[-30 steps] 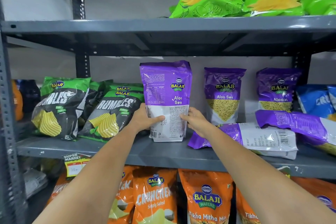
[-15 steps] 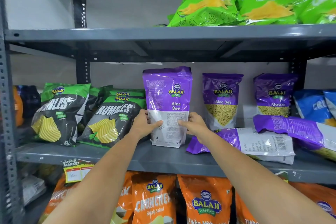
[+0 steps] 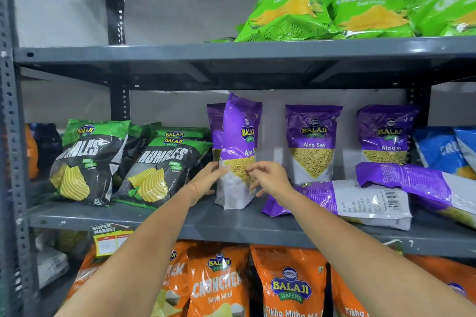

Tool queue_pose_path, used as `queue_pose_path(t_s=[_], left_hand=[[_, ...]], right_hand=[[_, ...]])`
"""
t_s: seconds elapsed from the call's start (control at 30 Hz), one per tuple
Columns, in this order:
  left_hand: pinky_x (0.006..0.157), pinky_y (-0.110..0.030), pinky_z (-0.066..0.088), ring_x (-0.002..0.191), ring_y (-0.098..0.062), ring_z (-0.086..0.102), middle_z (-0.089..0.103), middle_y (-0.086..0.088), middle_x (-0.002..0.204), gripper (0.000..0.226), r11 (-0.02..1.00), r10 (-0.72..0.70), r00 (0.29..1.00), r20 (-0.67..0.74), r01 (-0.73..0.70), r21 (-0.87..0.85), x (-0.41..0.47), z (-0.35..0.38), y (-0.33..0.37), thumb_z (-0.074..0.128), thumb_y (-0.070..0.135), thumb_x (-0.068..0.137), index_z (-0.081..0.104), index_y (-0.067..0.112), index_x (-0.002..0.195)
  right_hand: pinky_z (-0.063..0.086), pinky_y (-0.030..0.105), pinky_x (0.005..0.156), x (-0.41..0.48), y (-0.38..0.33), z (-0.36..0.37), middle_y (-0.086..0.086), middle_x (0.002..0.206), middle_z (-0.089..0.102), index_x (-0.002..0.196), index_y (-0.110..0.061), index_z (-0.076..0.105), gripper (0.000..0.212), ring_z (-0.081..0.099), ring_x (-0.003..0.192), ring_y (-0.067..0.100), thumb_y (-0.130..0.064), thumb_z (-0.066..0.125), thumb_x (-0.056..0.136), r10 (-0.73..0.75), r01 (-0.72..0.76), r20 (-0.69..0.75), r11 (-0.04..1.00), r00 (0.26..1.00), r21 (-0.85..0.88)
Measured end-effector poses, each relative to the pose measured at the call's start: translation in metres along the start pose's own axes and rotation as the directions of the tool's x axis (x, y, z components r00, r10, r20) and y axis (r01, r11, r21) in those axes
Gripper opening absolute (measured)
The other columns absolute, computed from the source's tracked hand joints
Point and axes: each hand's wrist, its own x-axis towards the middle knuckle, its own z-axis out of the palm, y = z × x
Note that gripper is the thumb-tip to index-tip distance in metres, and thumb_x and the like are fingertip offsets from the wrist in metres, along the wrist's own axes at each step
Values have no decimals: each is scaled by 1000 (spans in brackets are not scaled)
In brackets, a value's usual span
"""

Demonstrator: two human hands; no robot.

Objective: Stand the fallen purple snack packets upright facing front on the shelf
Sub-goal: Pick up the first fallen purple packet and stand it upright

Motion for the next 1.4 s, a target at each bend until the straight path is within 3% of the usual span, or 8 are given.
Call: queue_pose_path(t_s=[0.17,0.37,0.6,0.7,0.83,1.0,1.2,1.4], left_hand=[[104,-33,45,114,-14,54,64,8,116,75,835,197,976,-96,-116,538,14,-2,-14,82,61,54,59,34,121],[105,-42,46,118,-18,59,63,1,127,102,938,47,989,-137,4,347,23,-27,-17,90,49,44,45,16,129],[101,-39,49,115,-21,60,63,-8,123,60,914,-111,993,25,93,395,32,-28,-9,78,15,74,49,8,126],[78,-18,53,96,-3,63,71,9,107,28,943,-132,987,88,98,317,27,-21,-4,77,14,83,63,24,106],[102,-39,50,115,-13,64,68,7,124,93,941,-54,999,7,49,334,58,-37,-38,93,57,44,59,23,124],[100,-41,52,115,-9,64,67,15,124,91,913,-59,997,41,37,407,115,-65,-100,91,63,43,57,35,123],[106,-39,47,118,-9,61,65,12,127,99,916,-29,999,28,15,401,34,-46,-35,90,61,47,52,24,130],[107,-32,42,113,-12,59,63,7,119,43,909,-36,994,108,-13,417,-42,-32,18,78,22,82,55,29,118]], right_hand=[[56,28,59,4,3,16,-2,85,72,92,-15,77,24,62,67,13,-4,57,84,-79,73,-47,990,996,-122],[50,27,81,23,4,0,-4,76,65,91,-15,71,14,67,88,19,-17,66,78,-4,-58,-336,983,942,-176],[39,35,104,36,8,-11,9,152,36,149,-8,20,101,40,136,26,-38,81,73,262,-260,2,959,965,-112],[46,25,83,35,9,-6,3,136,54,129,-10,42,60,54,112,17,-16,77,80,274,-293,184,952,944,87],[43,19,60,34,13,-2,0,117,62,112,-17,49,41,59,85,7,-11,75,81,236,-268,192,950,953,161],[44,19,61,34,14,-5,-9,94,62,101,-21,51,32,58,92,13,-12,75,81,211,-242,217,962,953,126],[44,22,60,21,7,0,-1,114,65,104,-23,55,39,59,99,15,-22,81,75,189,-205,201,977,961,60],[48,28,80,-8,-6,6,-1,111,67,85,-31,56,29,60,98,14,-25,82,74,121,-121,182,993,976,-9]])
